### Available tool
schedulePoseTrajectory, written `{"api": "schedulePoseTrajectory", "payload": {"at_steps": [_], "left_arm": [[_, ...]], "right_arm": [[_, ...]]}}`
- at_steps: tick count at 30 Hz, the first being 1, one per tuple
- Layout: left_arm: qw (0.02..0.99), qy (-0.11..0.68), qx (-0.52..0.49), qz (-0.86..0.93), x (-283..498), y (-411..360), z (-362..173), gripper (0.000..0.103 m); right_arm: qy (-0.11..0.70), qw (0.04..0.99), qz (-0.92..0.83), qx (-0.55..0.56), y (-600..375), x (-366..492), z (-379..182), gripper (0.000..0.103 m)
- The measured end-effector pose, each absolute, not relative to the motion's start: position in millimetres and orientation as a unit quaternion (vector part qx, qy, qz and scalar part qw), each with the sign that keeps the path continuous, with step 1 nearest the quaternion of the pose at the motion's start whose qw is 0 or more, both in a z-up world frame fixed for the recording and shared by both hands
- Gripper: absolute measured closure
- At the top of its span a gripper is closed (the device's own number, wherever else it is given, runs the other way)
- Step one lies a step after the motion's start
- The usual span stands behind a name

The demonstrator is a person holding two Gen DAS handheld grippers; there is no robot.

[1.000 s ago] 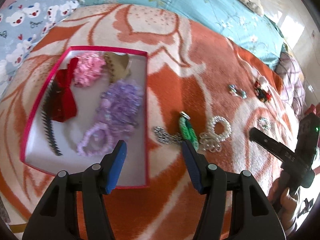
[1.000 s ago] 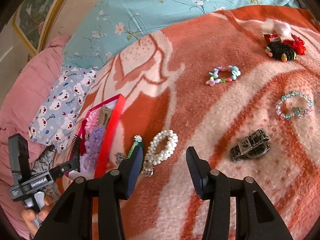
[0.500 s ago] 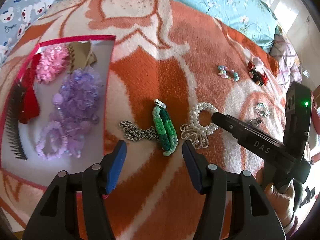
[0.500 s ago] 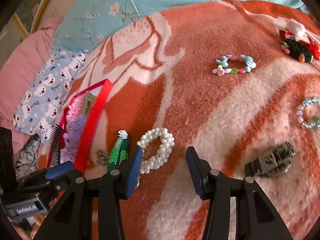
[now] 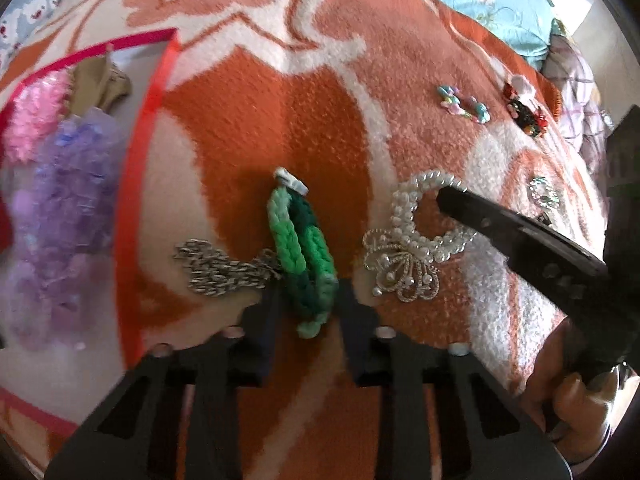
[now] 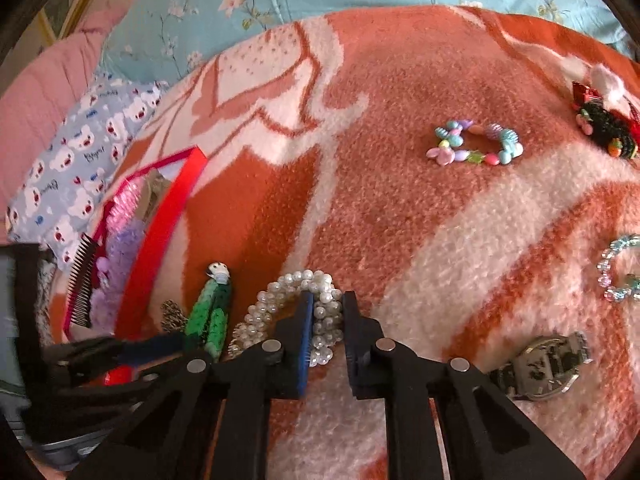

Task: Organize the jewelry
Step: 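Grasp the green braided bracelet with left tool while right tool grasps pearl bracelet, then carry the green and pearl bracelets over the white box with both tools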

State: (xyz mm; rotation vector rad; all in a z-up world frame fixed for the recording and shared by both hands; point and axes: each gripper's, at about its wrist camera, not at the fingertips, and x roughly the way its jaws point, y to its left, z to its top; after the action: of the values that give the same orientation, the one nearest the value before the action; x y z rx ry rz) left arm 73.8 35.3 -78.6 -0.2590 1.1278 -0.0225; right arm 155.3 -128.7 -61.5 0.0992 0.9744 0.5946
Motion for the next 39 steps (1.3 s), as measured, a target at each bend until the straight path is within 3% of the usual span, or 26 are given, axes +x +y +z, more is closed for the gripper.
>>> {"api": "schedulePoseTrajectory", "payload": {"at_steps": [4,9,39], "left_arm": [[0.844,0.525,-0.113,-0.016,71,31,-76,0.093],[0.850,0.510,-0.125,-0.025,63,35,-65,0.094],[0.890,0.409,-0.195,0.046,-24,122,7,0.095]], "right_arm": [[0.450,0.843,0.288,0.067,-141,152,-50,0.090],[0.435,0.846,0.296,0.089,-149,148,-33,0.090],[0.402,0.833,0.370,0.088,-100,100,11,0.090]]}}
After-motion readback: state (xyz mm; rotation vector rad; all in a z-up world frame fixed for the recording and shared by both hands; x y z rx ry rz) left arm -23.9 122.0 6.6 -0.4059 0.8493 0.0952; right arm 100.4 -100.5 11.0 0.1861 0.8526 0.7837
